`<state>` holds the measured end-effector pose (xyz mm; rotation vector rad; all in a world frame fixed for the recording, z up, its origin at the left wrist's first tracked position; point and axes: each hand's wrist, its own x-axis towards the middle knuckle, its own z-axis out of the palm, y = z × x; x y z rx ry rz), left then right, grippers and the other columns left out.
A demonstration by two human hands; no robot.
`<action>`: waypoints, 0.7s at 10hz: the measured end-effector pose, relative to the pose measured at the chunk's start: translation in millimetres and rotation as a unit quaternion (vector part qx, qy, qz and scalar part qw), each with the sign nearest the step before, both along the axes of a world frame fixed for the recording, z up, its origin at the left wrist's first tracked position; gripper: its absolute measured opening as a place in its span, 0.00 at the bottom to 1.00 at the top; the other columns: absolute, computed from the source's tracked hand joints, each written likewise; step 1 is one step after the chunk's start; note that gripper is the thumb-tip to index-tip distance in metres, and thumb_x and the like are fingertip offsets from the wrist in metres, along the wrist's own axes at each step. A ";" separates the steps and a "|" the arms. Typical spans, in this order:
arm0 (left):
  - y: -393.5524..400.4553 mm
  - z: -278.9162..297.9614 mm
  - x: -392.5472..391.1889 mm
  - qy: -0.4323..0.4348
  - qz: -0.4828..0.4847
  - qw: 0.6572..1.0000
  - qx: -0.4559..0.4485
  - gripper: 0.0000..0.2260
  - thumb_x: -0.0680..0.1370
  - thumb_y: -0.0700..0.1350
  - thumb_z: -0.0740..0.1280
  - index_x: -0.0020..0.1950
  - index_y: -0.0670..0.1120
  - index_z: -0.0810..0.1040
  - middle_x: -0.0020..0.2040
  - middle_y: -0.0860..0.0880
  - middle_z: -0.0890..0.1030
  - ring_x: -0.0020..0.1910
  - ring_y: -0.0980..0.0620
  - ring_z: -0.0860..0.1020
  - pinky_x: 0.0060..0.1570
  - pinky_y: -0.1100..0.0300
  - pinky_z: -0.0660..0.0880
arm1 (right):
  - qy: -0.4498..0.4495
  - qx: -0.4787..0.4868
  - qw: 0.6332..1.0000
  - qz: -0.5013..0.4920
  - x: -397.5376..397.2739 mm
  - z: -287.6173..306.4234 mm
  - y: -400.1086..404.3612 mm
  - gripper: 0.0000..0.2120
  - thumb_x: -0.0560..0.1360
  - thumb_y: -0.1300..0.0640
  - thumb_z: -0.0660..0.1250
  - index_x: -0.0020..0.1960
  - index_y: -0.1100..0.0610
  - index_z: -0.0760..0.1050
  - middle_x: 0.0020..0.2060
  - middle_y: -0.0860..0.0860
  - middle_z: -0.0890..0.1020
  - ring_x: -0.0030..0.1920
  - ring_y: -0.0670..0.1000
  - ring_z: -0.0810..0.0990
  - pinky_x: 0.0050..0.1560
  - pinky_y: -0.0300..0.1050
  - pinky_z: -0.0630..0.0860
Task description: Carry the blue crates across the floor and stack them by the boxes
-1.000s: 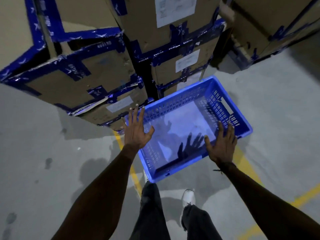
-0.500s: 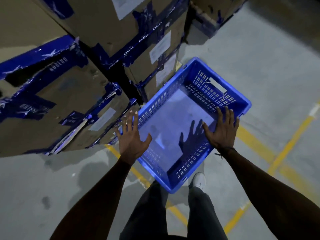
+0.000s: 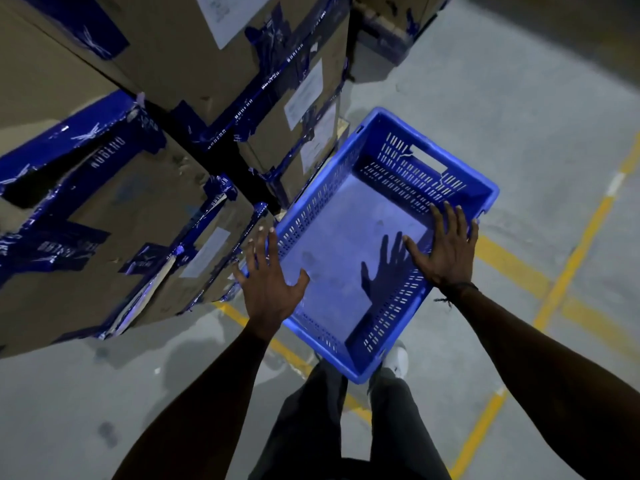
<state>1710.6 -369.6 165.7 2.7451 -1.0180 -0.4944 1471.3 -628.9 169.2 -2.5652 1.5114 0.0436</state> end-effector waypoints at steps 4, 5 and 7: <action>5.0 2.1 -5.7 0.007 -0.017 1.000 -0.009 0.47 0.75 0.71 0.59 0.84 0.54 0.39 0.85 0.51 0.45 0.83 0.44 0.47 0.74 0.29 0.48 | -0.077 0.014 0.995 -0.056 -12.4 -3.6 38.1 0.34 0.80 0.35 0.54 0.78 0.54 0.58 0.80 0.55 0.54 0.80 0.57 0.51 0.77 0.61 0.50; 18.8 14.5 -12.9 -0.006 -0.037 0.999 -0.012 0.45 0.76 0.69 0.58 0.84 0.51 0.42 0.85 0.50 0.46 0.83 0.45 0.48 0.76 0.32 0.47 | -0.089 0.028 0.995 -0.030 -31.7 5.1 92.3 0.32 0.81 0.39 0.56 0.80 0.54 0.56 0.81 0.54 0.51 0.80 0.56 0.49 0.78 0.61 0.51; 94.9 36.2 -56.3 -0.043 -0.089 0.993 -0.066 0.39 0.80 0.65 0.57 0.84 0.47 0.49 0.85 0.48 0.49 0.83 0.48 0.47 0.75 0.34 0.56 | -0.125 0.023 0.992 -0.006 -94.8 41.4 187.9 0.28 0.83 0.46 0.53 0.80 0.54 0.55 0.80 0.53 0.54 0.80 0.54 0.52 0.77 0.58 0.54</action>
